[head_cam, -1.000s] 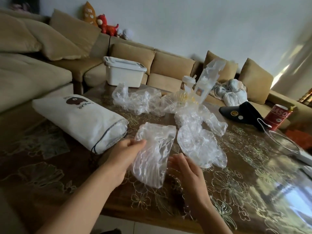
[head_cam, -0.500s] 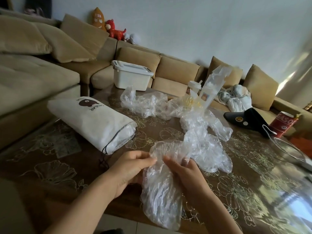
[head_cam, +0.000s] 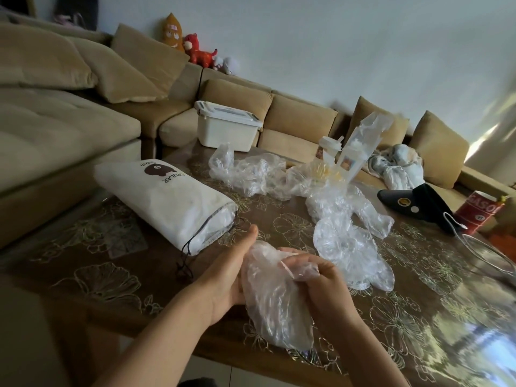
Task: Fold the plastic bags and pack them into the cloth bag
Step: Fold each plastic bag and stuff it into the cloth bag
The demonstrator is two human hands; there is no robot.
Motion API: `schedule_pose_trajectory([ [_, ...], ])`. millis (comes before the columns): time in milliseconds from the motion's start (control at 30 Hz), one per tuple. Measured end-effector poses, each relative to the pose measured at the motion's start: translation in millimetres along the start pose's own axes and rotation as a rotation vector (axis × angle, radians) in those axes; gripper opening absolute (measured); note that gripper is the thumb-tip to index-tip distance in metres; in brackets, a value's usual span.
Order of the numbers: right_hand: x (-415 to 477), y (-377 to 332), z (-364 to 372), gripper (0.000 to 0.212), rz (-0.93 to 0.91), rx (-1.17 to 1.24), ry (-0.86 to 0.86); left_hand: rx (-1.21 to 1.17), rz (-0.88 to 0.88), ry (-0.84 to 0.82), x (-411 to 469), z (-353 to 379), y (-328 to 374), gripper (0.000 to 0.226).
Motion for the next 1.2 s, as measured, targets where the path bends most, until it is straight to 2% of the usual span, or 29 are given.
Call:
schedule_pose_trajectory([
  [67, 2.3, -7.7, 4.5, 0.04, -0.082, -0.1, 0.009, 0.1, -0.026, -0.159, -4.6, 15.0, -5.4, 0.057],
  [100, 2.5, -11.7, 6.7, 0.043, -0.122, -0.144, 0.022, 0.131, -0.026, -0.174, -6.0, 16.3, -7.3, 0.054],
  [167, 2.4, -16.8, 10.3, 0.046, -0.152, -0.175, 0.016, 0.108, -0.025, -0.133, -4.4, 12.2, -9.5, 0.05],
  [267, 3.1, -16.1, 12.6, 0.039, -0.099, -0.148, -0.05, 0.046, -0.008, -0.025, -2.2, -1.2, -11.6, 0.035],
  [333, 1.4, -25.5, 7.3, 0.034, -0.162, -0.249, -0.084, 0.03, 0.002, 0.042, -3.5, -7.4, -9.0, 0.027],
  [367, -0.6, -32.3, 3.3, 0.036, -0.226, -0.348, -0.085, 0.011, 0.006, 0.064, -3.6, -9.3, -7.3, 0.024],
  [467, -17.6, -53.6, 4.4, 0.072, -0.551, -0.917, -0.09, -0.014, 0.016, 0.114, -6.8, -11.8, -0.9, 0.025],
  [533, -30.6, -50.4, 22.0, 0.098, -0.8, -1.389, -0.175, -0.019, 0.022, 0.12, -5.9, -13.6, 1.1, 0.033],
  [567, -35.6, -44.8, 28.7, 0.108, -0.901, -1.563, -0.214, -0.014, 0.02, 0.12, -5.5, -14.2, 0.7, 0.034],
  [600, -37.8, -40.5, 33.4, 0.109, -0.954, -1.646, -0.254, -0.004, 0.016, 0.121, -6.1, -14.2, 0.7, 0.031],
  [633, -39.9, -38.6, 36.7, 0.099, -0.989, -1.637, -0.292, 0.004, 0.014, 0.131, -6.5, -15.2, 0.3, 0.028],
  [700, -44.4, -43.4, 38.6, 0.057, -1.036, -1.472, -0.317, 0.018, 0.02, 0.17, -6.8, -17.5, 0.3, 0.023],
  [767, -41.6, -50.3, 30.8, 0.028, -0.959, -1.293, -0.24, 0.037, 0.043, 0.211, -7.6, -19.9, 1.8, 0.019],
  [800, -34.8, -49.9, 23.4, 0.026, -0.846, -1.199, -0.185, 0.051, 0.056, 0.222, -7.9, -20.1, 2.7, 0.018],
  [867, -21.2, -38.3, 9.9, 0.038, -0.544, -0.967, -0.13, 0.066, 0.08, 0.229, -10.0, -17.0, 5.2, 0.015],
  [933, -14.2, -26.6, 5.8, 0.036, -0.301, -0.666, -0.079, 0.065, 0.096, 0.217, -11.2, -13.5, 5.5, 0.014],
  [1000, -8.6, -15.0, -4.0, 0.03, -0.137, -0.387, 0.029, 0.051, 0.104, 0.184, -10.4, -6.8, 6.9, 0.02],
  [1100, -3.3, 9.6, -7.4, 0.033, 0.05, -0.072, 0.099, 0.017, 0.101, 0.154, -8.0, 0.4, 7.0, 0.021],
  [1200, -2.1, 19.4, -4.6, 0.041, 0.139, -0.022, 0.074, -0.025, 0.108, 0.203, -6.5, -1.5, 7.6, 0.026],
])
Point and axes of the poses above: each hand's wrist, its own x-axis towards the middle knuckle, its own z-axis out of the palm, y = z × x, the point moved 10 cm from there along x, towards the middle knuckle, and after that the axes turned 7 degrees about -z, right-handed, at the moved point
